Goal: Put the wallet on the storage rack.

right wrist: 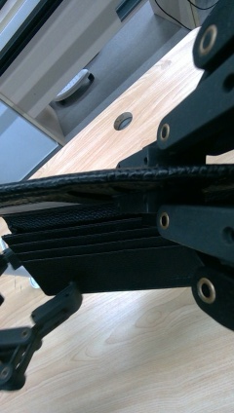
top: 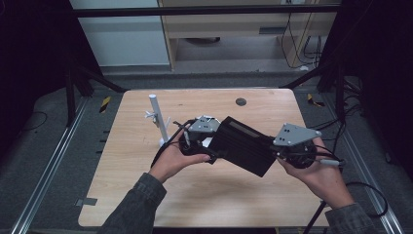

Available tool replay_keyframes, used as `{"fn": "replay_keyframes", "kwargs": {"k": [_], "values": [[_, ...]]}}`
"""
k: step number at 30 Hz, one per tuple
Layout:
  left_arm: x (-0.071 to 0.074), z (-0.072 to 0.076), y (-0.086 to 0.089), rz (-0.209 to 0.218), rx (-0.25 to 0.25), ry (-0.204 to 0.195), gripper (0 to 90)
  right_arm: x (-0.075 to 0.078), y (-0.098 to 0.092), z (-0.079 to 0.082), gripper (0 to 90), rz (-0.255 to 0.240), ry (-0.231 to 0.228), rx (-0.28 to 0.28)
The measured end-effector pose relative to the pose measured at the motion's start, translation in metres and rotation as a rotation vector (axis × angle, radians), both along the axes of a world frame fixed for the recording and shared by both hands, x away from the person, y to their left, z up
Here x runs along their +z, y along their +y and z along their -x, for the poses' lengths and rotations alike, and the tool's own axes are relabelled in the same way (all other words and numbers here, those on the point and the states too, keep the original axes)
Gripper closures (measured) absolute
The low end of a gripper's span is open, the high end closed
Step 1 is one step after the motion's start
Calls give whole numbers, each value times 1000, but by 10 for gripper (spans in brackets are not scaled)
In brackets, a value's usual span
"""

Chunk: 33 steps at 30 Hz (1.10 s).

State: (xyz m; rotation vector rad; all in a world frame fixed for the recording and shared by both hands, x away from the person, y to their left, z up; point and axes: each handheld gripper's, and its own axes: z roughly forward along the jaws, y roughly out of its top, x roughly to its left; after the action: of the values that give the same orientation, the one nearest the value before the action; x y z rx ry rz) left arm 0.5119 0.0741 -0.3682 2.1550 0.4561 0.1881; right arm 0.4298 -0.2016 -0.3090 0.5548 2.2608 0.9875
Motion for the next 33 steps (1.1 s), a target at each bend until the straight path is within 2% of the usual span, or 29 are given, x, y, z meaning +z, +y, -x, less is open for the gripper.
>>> {"fn": "replay_keyframes", "kwargs": {"k": [3,7,10,17,21,25,27,30,33], "values": [[-4,-4,-4,5,-2,42,289,-1,0,0,851,-10,3,5],[-8,-7,-8,19,-31,78,423,-5,0,-1,851,-16,10,9],[-8,-9,-7,5,-38,110,552,-11,-1,-2,850,-9,18,14],[2,-2,-1,-40,-37,119,780,-29,-5,-4,841,8,36,8],[11,3,2,-77,-27,102,801,-39,-3,-7,838,15,48,2],[24,5,7,-61,8,86,805,-51,-1,-11,789,11,76,-9],[29,5,8,-74,23,75,806,-57,-1,-13,719,2,91,-12],[44,2,12,-105,75,51,808,-69,1,-15,551,-12,136,-11],[59,1,16,-131,109,25,808,-85,-1,-14,451,-34,171,-26]]}}
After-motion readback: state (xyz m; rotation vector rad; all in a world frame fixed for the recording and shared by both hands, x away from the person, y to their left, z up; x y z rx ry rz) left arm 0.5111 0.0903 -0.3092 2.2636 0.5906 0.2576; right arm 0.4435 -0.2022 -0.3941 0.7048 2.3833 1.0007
